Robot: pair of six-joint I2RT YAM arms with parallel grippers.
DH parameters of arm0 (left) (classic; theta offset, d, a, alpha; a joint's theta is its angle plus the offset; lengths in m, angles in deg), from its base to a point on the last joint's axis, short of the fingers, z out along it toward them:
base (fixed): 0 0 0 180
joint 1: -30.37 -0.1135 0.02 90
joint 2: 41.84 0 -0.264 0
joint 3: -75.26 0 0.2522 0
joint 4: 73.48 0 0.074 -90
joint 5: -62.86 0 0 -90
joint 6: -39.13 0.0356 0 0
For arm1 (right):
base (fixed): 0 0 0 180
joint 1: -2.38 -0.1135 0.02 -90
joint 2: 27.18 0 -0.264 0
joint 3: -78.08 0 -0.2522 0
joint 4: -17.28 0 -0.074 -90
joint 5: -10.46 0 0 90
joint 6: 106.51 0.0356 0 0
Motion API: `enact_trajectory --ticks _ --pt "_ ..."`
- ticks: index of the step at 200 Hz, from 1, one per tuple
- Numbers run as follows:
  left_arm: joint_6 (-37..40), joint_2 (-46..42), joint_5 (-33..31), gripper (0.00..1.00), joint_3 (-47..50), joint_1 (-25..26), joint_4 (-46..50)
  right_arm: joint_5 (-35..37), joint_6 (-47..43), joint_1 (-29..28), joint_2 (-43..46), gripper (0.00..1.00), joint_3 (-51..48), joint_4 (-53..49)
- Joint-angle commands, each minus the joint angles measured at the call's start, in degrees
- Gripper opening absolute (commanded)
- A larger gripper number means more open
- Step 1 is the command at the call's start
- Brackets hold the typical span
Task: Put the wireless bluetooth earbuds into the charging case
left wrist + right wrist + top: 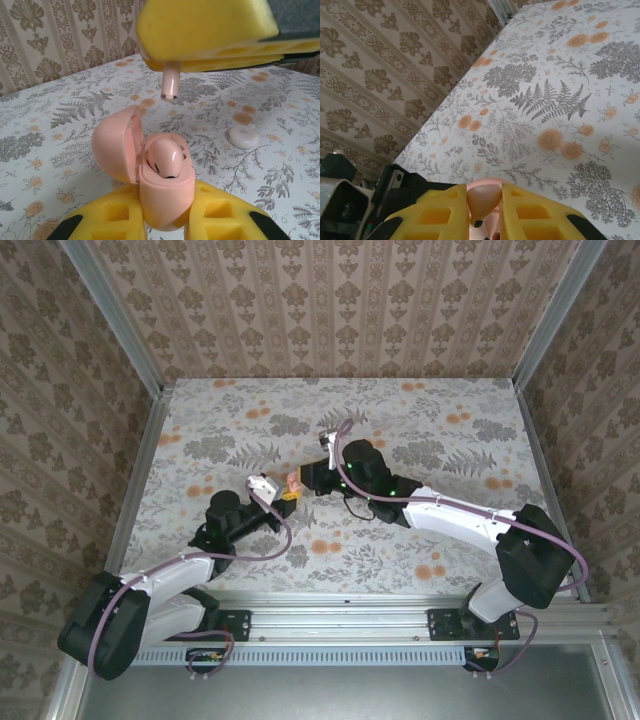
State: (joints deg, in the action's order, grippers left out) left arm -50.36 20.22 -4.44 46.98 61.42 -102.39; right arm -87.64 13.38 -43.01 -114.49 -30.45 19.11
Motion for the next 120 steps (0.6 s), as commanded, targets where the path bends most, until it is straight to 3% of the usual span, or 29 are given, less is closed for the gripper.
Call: enact_trajectory --ticks 1,120 --pt "1.0 -1.4 0.2 0.06 -0.5 -0.1 -0.7 1.4 -1.8 -0.6 -1.2 0.19 1.6 -0.6" --pt "0.9 -3.5 -1.1 0.06 -0.6 -0.1 -0.4 4.9 -5.7 -2.5 -2.3 0.19 2.8 -5.2"
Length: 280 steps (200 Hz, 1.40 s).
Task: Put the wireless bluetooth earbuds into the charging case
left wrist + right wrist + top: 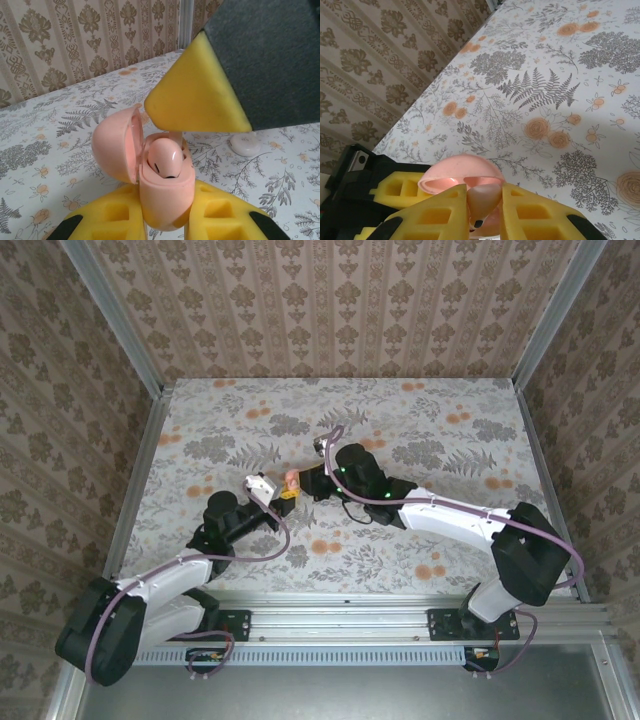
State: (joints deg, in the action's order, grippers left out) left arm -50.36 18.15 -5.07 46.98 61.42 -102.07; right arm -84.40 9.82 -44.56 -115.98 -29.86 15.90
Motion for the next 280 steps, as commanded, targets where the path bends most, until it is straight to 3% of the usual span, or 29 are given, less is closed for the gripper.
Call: enact_trajectory --ticks 1,54,128,204,248,280 --pt "0.9 -1.4 -0.4 0.06 -0.6 -0.1 -0.7 1.7 -2.1 -0.9 -0.9 0.19 2.3 -2.0" --pt "1.0 -2.1 -1.0 0.06 -0.6 -0.1 -0.3 0.4 -2.5 -1.6 -0.8 0.20 2.3 -1.5" --pt "1.1 -2.2 -0.9 0.06 -0.7 -0.2 -0.1 -1.1 0.4 -1.1 0.4 0.34 1.0 3.3" --pt "1.0 -2.4 -0.5 0.06 -0.9 -0.2 0.2 -3.6 2.8 0.2 1.7 0.37 0.2 5.2" --pt "0.2 -3.6 1.8 0.06 -0.9 -0.4 0.1 -5.4 0.1 3.0 6.4 0.40 -3.1 5.8" --pt "-0.5 -4.8 7.7 0.07 -3.2 -0.6 3.4 -10.8 -3.7 7.7 12.2 0.45 -10.1 9.3"
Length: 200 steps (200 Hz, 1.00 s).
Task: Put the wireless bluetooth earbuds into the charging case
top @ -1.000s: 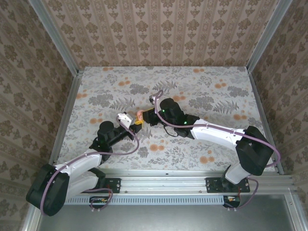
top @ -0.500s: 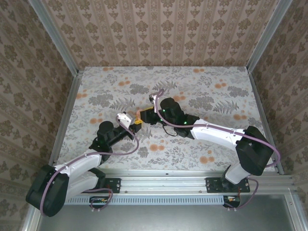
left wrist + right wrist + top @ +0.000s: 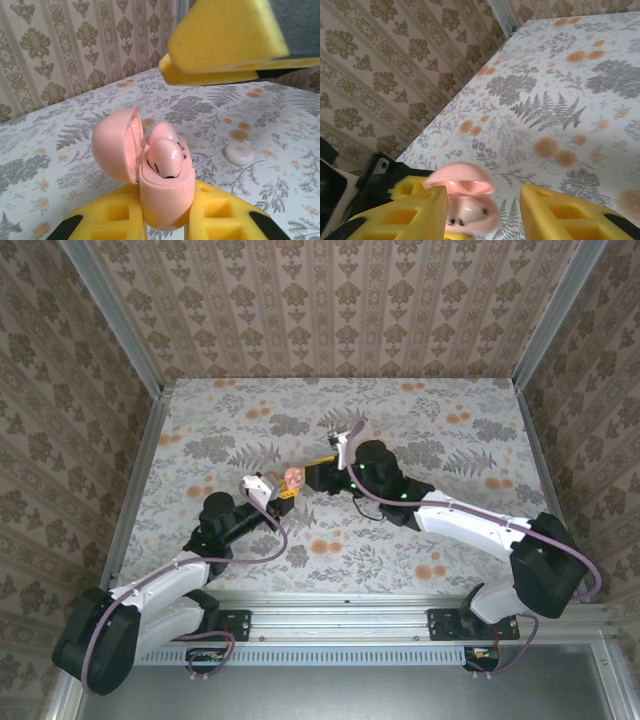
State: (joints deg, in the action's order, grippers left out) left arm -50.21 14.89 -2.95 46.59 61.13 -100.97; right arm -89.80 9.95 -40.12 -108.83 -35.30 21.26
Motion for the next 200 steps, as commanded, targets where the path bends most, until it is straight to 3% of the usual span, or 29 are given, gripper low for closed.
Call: enact_trajectory --ticks 1,38,64,87,116,200 --pt "-0.6 -1.5 5.7 0.07 -2.9 -0.4 2.4 -5.7 -3.9 3.5 5.2 0.45 -4.9 3.9" --pt "-0.4 -1.3 11.4 0.07 -3.6 -0.4 3.0 -14.6 -12.5 8.6 12.1 0.57 -11.5 4.8" --pt "-0.4 -1.4 16.7 0.07 -4.9 -0.4 4.3 -22.1 -21.9 10.7 14.0 0.70 -11.8 -0.7" --pt "0.5 -1.4 19.8 0.07 -5.5 -0.4 4.7 -29.7 -30.7 11.8 13.1 0.75 -10.0 -6.6" --pt "2.1 -1.3 21.2 0.08 -5.7 -0.3 5.4 -34.7 -39.9 11.7 12.1 0.78 -10.7 -7.6" --pt "3.0 -1.0 23.1 0.08 -6.4 0.4 6.0 -40.7 -47.9 10.8 2.3 0.78 -1.5 -15.7"
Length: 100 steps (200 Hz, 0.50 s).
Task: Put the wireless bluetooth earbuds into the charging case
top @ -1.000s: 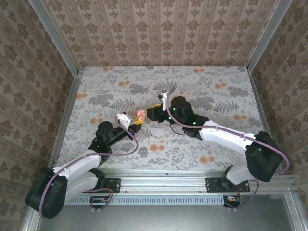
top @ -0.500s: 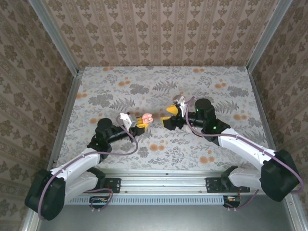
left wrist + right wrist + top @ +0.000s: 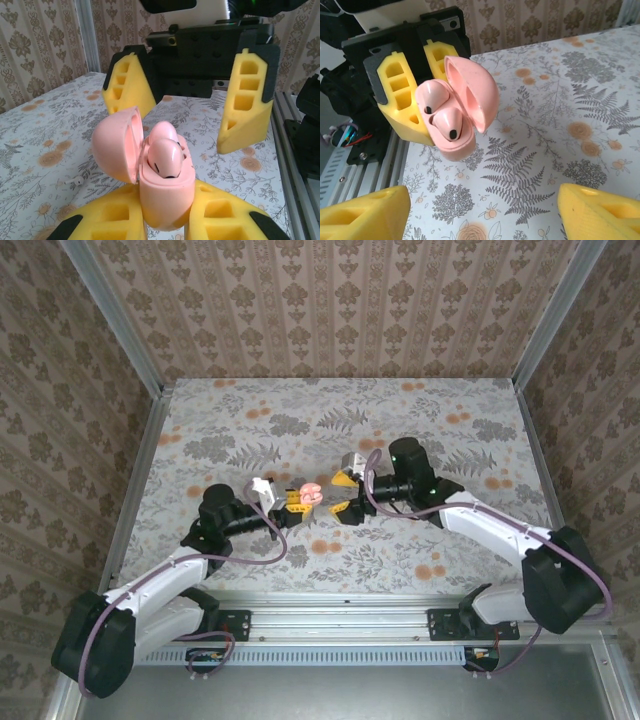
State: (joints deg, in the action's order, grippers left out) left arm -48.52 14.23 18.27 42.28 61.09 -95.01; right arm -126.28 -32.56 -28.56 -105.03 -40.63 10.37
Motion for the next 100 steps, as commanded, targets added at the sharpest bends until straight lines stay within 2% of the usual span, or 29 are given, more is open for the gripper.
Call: enact_trajectory --ticks 1,25,54,100 --pt "1.3 -0.4 1.9 0.08 -2.0 0.4 0.0 -4.2 -5.6 -0.9 -1.5 0.78 3.9 -5.0" --pt "1.5 -0.3 1.8 0.08 -2.1 0.6 0.0 -5.3 -9.0 -2.4 -4.9 0.77 7.1 -9.0" --pt "1.6 -0.3 1.7 0.08 -2.4 0.7 0.1 -8.3 -13.3 -3.6 -6.8 0.71 9.7 -12.0" --pt "1.6 -0.3 1.5 0.08 -2.4 0.8 0.8 -10.4 -15.7 -4.0 -8.9 0.66 13.5 -15.0"
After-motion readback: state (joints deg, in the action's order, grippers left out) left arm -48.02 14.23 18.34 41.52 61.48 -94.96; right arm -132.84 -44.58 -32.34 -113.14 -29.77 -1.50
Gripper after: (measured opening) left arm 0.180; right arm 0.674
